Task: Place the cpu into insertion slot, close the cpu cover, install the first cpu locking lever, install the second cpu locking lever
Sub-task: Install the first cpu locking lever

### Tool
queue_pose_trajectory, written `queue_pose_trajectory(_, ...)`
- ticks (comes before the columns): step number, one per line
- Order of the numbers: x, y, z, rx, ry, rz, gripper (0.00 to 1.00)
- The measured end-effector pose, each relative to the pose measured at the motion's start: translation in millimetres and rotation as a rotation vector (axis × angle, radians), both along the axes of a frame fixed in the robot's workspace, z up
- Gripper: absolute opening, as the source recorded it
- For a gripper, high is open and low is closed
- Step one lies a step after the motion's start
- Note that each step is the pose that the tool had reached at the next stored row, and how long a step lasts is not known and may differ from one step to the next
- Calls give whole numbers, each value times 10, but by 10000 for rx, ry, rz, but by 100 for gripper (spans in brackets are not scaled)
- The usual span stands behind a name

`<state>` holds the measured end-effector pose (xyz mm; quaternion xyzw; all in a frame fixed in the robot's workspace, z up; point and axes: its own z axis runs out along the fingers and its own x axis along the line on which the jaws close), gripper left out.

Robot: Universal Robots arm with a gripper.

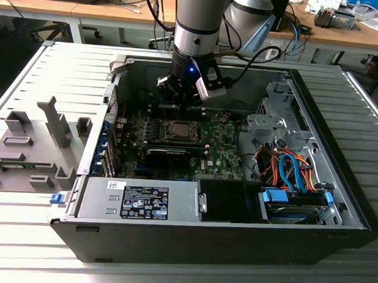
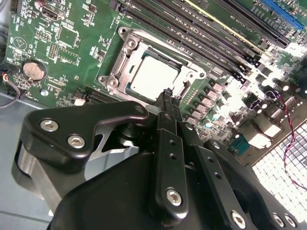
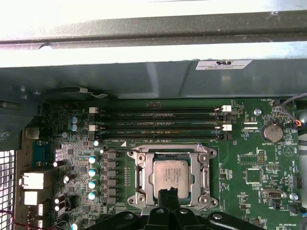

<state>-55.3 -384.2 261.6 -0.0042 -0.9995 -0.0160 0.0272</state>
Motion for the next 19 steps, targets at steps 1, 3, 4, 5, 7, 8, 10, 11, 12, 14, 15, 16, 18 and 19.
queue_pose_trajectory(1,0,0,7,1,0,0,11)
queue_pose_trajectory(3,0,0,21,1,-1,0,11)
queue_pose_trajectory(4,0,0,26,1,0,0,11)
queue_pose_trajectory(5,0,0,29,1,-1,0,11)
queue_pose_trajectory(7,0,0,65,0,0,0,11)
queue_pose_trajectory(8,0,0,82,0,-1,0,11)
queue_pose_trajectory(10,0,0,132,-1,0,0,11)
queue_pose_trajectory(11,0,0,142,0,0,0,11)
queue_pose_trajectory(12,0,0,148,0,0,0,11)
queue_pose_trajectory(14,0,0,158,1,0,0,11)
queue_pose_trajectory(15,0,0,163,1,-1,0,11)
queue_pose_trajectory(16,0,0,169,1,0,0,11)
queue_pose_trajectory(18,0,0,179,1,-1,0,11)
queue_pose_trajectory(19,0,0,184,0,0,0,11)
